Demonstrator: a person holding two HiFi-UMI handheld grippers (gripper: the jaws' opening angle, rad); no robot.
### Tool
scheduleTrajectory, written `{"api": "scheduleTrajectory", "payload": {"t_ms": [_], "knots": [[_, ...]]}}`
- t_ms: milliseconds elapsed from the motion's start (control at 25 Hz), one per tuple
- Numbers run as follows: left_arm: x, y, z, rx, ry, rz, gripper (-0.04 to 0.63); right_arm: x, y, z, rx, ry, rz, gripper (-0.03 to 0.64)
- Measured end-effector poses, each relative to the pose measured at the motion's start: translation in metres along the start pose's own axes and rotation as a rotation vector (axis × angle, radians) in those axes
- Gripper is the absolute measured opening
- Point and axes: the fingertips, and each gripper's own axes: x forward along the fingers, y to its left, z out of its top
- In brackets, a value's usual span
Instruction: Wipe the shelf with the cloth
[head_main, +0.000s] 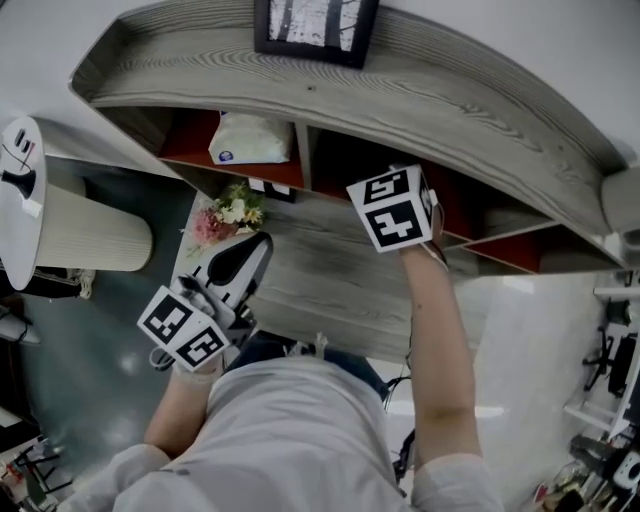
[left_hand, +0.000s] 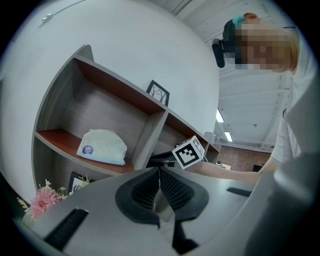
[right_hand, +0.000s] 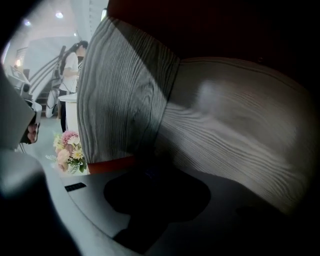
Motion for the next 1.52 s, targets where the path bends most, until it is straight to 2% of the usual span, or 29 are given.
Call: {"api": "scheduleTrajectory", "payload": {"t_ms": [280,600,720,840,960,1120,1320,1440,1520], "knots": [[0.011,-0.012,-0.002,0.01,0.019,-0.052,0.017,-0.029,-0.032,-0.025,0.073,0.019,-0.098,0.1],[0.028,-0.031,-0.008,0.016,0.043,-0.137,0.018,-0.076,-0.08,-0.08,0.145,0.116,-0.263,0.078],[0.035,-0.04,-0.01,0.019,0.049,-0.169,0.017,-0.083,-0.081,-0.087,0.141,0.15,-0.305,0.072],[0.04,-0.047,-0.009,0.023,0.051,-0.196,0.017,-0.089,-0.08,-0.088,0.092,0.171,-0.358,0.071],[0.043,-0.049,-0.01,0.019,0.053,-0.209,0.017,-0.096,-0.075,-0.085,0.042,0.142,-0.395,0.072],[0.046,-0.05,-0.012,0.016,0.056,-0.221,0.018,-0.113,-0.072,-0.082,0.062,0.1,-0.45,0.098],[0.053,-0.051,-0.013,0.012,0.062,-0.232,0.017,-0.124,-0.059,-0.065,0.136,0.019,-0.418,0.15],[0.055,-0.052,-0.014,0.011,0.066,-0.239,0.017,-0.118,-0.045,-0.054,0.109,-0.005,-0.388,0.152],[0.057,-0.053,-0.015,0.009,0.068,-0.241,0.017,-0.106,-0.037,-0.06,0.046,0.041,-0.372,0.152]]}}
